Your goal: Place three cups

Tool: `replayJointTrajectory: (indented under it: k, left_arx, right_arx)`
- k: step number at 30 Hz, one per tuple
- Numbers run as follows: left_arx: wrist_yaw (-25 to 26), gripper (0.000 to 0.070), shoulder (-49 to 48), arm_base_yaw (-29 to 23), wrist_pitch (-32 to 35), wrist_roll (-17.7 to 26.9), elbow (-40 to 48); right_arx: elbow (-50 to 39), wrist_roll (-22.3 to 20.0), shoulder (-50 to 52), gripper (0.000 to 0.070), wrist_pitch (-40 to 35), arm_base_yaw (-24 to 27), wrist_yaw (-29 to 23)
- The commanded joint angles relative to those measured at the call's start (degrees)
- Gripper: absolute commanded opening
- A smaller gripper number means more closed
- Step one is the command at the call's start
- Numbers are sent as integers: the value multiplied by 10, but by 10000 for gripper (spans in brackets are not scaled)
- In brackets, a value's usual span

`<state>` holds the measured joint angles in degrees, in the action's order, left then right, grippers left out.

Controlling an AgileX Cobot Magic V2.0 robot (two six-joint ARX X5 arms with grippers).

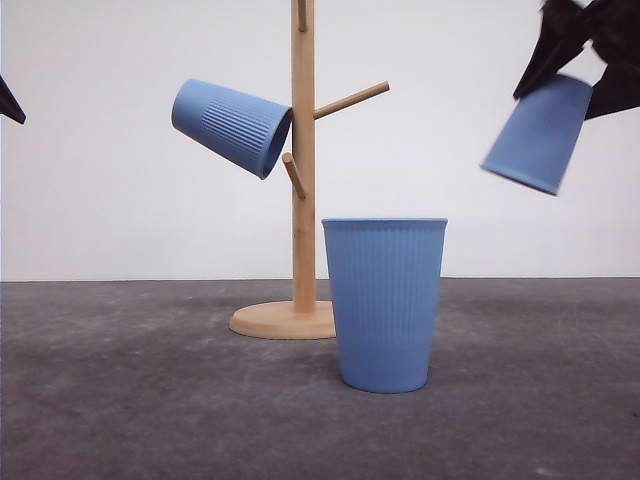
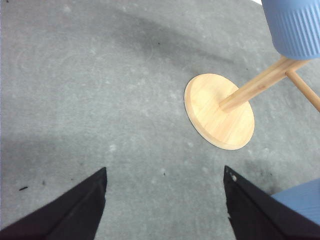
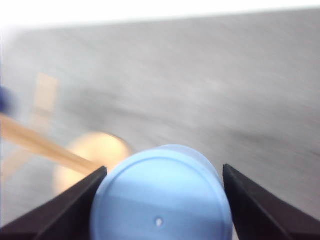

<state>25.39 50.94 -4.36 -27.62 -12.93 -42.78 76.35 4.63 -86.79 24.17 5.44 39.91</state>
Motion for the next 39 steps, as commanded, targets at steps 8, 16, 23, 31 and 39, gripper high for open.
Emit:
replayJointTrajectory:
  k: [8,16,23,31,39]
  left_arx:
    - [-1,432,4,0,6,4,-5]
    - [-1,432,4,0,6,4,-5]
    - [-1,431,4,0,6,4,-5]
    - [-1,432,4,0,6,5,-5]
    - [-1,431,4,0,6,9,-5]
  right_arx:
    - [-52,81,26,394,-100,3,90]
    - [-52,146,26,394,-181,3,122]
    - [-52,209,26,394,-257,-32,126]
    - [-52,243,24,394,-315,-83,75]
    - [-52,245,7,394,-327,-131,33]
